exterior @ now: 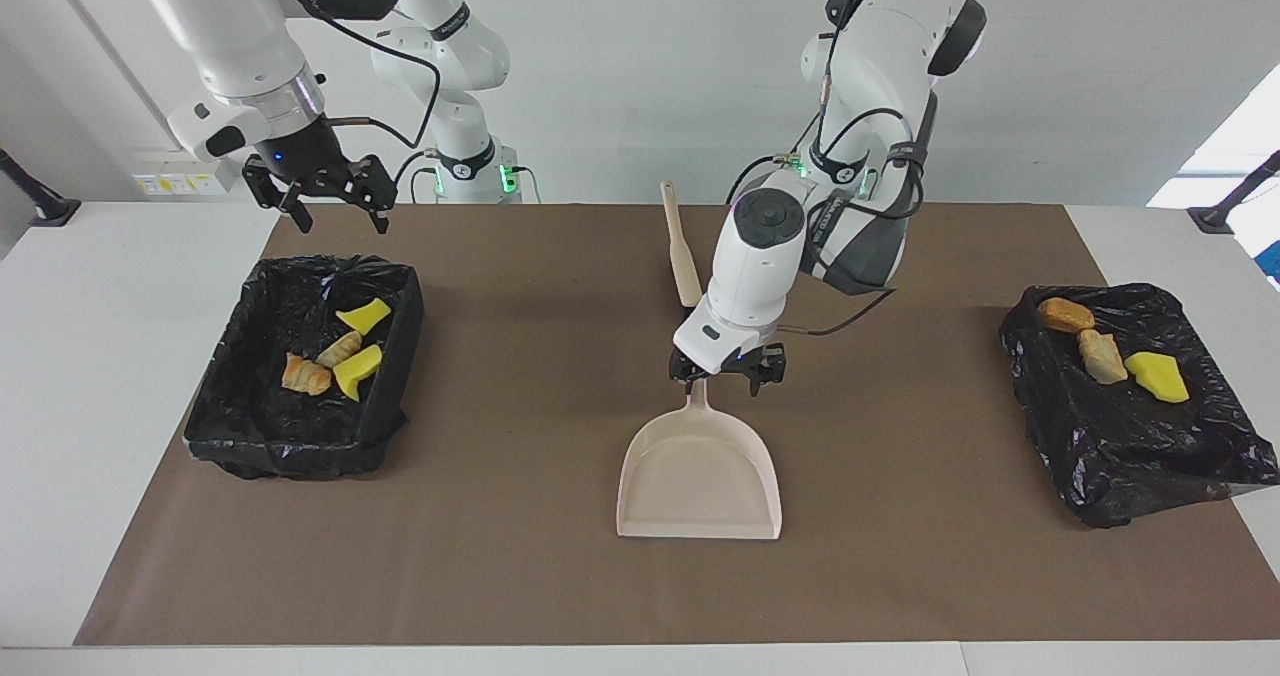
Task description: Sweep and dump trash in bin
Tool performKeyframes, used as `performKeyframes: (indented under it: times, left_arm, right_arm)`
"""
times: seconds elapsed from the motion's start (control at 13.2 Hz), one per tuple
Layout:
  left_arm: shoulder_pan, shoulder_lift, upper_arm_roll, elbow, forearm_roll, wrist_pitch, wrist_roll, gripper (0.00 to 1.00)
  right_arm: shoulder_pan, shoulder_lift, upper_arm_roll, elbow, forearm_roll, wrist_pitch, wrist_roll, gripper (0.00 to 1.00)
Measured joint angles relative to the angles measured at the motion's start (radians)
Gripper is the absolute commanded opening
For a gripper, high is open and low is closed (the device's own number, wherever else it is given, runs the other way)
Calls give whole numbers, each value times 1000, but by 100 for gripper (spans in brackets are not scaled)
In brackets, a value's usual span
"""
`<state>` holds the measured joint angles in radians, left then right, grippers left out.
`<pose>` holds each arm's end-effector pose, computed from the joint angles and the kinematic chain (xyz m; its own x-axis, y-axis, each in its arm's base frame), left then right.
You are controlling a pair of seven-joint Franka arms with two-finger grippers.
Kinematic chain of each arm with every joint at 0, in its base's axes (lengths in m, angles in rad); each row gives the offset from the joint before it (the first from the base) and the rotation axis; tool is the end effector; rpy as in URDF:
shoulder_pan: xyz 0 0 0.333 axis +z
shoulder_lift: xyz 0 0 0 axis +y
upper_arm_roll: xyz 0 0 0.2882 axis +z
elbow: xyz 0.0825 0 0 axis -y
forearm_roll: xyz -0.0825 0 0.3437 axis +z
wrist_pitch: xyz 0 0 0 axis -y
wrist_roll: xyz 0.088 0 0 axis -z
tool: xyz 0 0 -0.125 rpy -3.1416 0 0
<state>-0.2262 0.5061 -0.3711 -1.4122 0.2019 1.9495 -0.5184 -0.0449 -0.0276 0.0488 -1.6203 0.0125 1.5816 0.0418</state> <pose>0.5712 -0.3194 0.4001 0.9931 -0.0981 0.0645 -0.0996 -0.9948 0.0192 0.5065 0.0038 0.5723 0.9992 -0.0381 -0.0116 -0.0382 -0.9992 -0.0107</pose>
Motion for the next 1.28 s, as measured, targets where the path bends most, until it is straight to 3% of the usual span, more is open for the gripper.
performKeyframes:
  times: [0.15,0.3,0.53,0.76,1.06,1.28]
  left_arm:
    - [15,-81,69,-25,-10,-38,79,100]
    - [22,-164,166,-34,-95,-91,218,100]
    - [25,-304,350,-35,-229,-245,492,100]
    - [24,-412,472,-35,-249,-385,660,100]
    - [25,-519,530,-40,-250,-504,699,100]
    - [33,-549,534,-61,-246,-523,699,100]
  right_arm:
    - [0,0,0,0,0,0,0,100]
    - [0,0,0,0,0,0,0,100]
    - [0,0,0,0,0,0,0,100]
    - [0,0,0,0,0,0,0,100]
    - [0,0,0,-1,0,0,0,100]
    - [0,0,0,-1,0,0,0,100]
